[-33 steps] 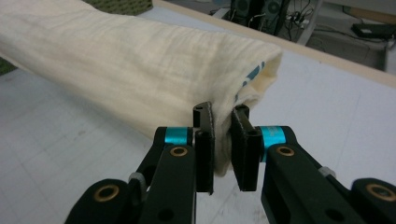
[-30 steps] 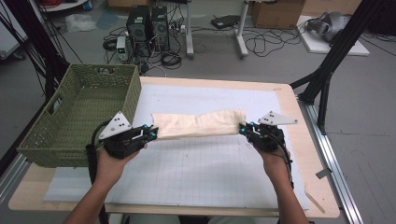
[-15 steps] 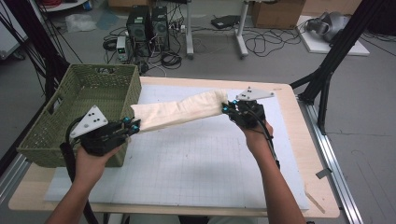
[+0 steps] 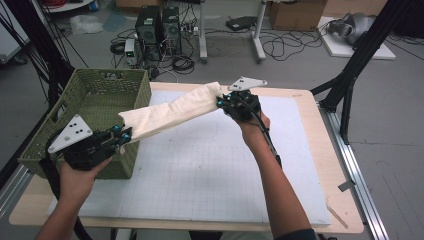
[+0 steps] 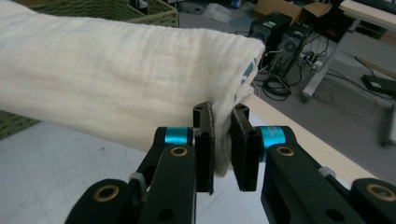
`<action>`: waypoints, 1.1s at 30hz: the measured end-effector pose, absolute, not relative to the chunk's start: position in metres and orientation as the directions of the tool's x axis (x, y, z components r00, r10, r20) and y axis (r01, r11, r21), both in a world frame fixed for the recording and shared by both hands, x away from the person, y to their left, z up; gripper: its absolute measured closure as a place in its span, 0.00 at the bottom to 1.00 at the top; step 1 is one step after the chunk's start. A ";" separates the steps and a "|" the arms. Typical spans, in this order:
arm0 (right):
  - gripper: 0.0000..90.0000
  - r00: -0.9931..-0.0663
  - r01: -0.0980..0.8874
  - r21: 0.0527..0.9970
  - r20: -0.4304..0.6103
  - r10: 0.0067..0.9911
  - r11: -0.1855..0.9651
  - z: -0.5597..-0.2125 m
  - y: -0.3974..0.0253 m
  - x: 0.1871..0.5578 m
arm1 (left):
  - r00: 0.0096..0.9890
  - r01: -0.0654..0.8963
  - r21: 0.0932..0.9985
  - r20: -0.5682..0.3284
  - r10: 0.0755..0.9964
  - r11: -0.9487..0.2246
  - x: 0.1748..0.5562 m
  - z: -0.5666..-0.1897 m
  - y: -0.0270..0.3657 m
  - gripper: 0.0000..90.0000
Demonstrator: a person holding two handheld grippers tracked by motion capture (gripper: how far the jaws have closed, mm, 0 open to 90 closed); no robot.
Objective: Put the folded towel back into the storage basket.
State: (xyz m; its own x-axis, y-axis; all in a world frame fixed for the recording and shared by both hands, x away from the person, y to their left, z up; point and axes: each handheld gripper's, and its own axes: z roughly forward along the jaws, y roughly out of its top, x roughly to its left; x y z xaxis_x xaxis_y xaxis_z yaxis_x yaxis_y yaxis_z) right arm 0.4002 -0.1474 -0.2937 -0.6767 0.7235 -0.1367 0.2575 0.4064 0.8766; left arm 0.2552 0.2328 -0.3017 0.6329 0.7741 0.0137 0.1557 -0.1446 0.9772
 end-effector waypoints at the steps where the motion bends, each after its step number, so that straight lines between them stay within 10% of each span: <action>1: 0.90 -0.680 0.253 0.877 -0.139 0.720 0.408 -0.292 -0.143 0.403 | 0.630 0.155 0.977 0.016 0.776 -0.146 0.254 -0.302 0.235 0.92; 33: 0.90 -0.771 0.141 0.844 -0.234 0.592 0.518 -0.254 0.020 0.454 | 0.460 0.138 0.985 0.032 0.887 -0.107 0.218 -0.301 0.320 0.92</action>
